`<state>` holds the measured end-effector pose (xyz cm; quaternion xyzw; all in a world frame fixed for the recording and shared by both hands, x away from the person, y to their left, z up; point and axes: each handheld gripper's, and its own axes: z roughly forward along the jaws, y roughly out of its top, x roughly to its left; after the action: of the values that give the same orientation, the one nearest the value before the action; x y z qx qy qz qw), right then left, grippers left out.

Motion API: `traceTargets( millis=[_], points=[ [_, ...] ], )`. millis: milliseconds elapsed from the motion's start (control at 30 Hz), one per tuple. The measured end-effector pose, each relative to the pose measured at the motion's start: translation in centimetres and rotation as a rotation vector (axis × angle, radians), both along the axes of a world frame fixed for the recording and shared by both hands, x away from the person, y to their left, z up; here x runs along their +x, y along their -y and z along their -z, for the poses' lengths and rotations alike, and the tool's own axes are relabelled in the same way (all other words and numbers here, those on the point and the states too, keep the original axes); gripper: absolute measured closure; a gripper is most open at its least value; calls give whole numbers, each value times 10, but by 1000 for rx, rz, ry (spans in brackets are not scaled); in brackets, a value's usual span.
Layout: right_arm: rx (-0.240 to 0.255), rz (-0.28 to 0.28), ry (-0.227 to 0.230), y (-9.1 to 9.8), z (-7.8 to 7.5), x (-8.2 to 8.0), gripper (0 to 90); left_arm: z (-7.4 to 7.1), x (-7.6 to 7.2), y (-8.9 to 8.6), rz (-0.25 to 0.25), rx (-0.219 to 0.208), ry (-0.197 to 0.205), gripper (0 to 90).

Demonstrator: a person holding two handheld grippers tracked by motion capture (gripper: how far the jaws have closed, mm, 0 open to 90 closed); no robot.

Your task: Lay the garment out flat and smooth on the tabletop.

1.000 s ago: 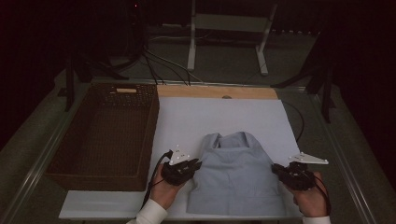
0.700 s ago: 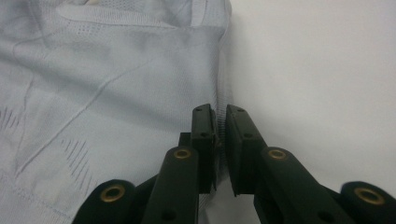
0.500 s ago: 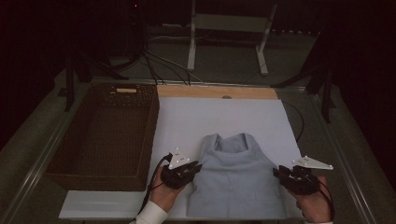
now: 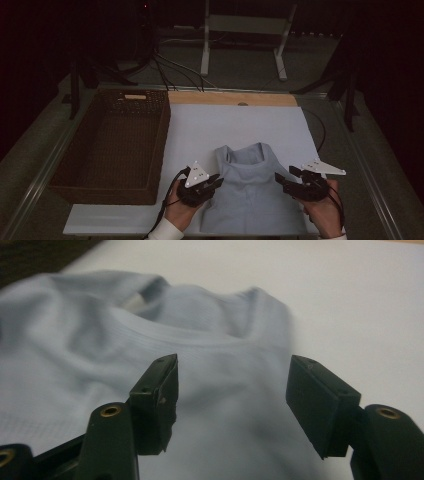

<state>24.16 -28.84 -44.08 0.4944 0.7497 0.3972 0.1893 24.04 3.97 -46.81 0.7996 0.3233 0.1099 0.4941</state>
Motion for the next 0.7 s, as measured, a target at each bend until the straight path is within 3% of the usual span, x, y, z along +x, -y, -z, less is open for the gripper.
traceTargets(
  millis=[233,500,700],
  points=[
    [23,-91,17,-32,-9,3,393,-3,-8,10,31,7,28,786],
    [43,-155,38,-71,-21,11,405,-2,-15,22,64,25,52,785],
    [20,-195,26,-99,-23,20,428,1,-20,30,93,44,57,785]
  ],
)
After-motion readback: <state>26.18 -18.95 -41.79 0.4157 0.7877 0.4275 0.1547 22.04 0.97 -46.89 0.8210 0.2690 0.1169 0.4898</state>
